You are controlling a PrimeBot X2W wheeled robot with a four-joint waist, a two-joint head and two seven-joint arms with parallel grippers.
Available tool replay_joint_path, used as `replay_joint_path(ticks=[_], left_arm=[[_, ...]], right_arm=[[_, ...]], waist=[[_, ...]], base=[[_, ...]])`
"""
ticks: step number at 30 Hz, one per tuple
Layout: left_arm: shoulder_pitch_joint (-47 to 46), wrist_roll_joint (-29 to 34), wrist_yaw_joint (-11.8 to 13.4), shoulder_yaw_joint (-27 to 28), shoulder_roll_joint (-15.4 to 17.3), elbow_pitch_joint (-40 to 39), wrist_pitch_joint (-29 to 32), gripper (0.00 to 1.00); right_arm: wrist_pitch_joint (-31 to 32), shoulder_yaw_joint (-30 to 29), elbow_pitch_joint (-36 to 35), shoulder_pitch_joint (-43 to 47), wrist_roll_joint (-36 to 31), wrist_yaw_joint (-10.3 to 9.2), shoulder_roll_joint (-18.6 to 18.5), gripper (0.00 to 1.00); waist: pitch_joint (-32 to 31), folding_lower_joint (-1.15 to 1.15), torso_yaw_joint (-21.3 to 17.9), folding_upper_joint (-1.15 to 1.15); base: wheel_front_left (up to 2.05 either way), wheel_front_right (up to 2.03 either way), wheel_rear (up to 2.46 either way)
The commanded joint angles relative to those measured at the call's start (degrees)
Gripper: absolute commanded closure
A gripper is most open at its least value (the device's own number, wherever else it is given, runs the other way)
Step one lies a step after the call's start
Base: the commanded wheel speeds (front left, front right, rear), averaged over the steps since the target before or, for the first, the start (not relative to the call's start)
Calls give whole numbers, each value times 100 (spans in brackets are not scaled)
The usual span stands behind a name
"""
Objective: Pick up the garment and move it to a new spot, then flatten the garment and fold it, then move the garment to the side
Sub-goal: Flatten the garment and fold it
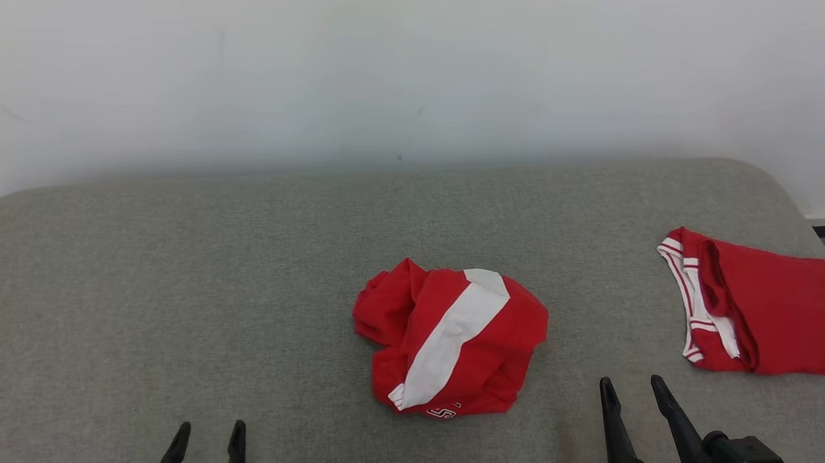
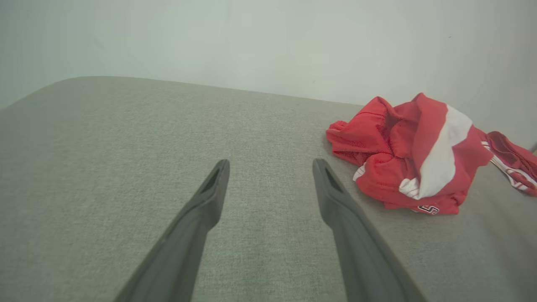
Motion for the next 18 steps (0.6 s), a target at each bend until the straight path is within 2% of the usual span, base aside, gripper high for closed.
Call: replay_joint_path(ticks=[1,10,18], left_arm=[[-144,-41,-68,-71,41,36,128,0],[-1053,-402,-446,-791,107,696,941,0],[-1672,-732,-510,-1396,13,1356,1390,0]], right_arm=[[-21,16,19,-59,40,-12,3,0],[-56,76,75,-120,42,-12,34,0],[-111,77,100,-197,64,-12,47,0]], waist=[[92,0,-194,0],[312,0,-836,0],[440,0,-1403,0]], base=[[0,0,0],[0,0,0],[0,0,0]])
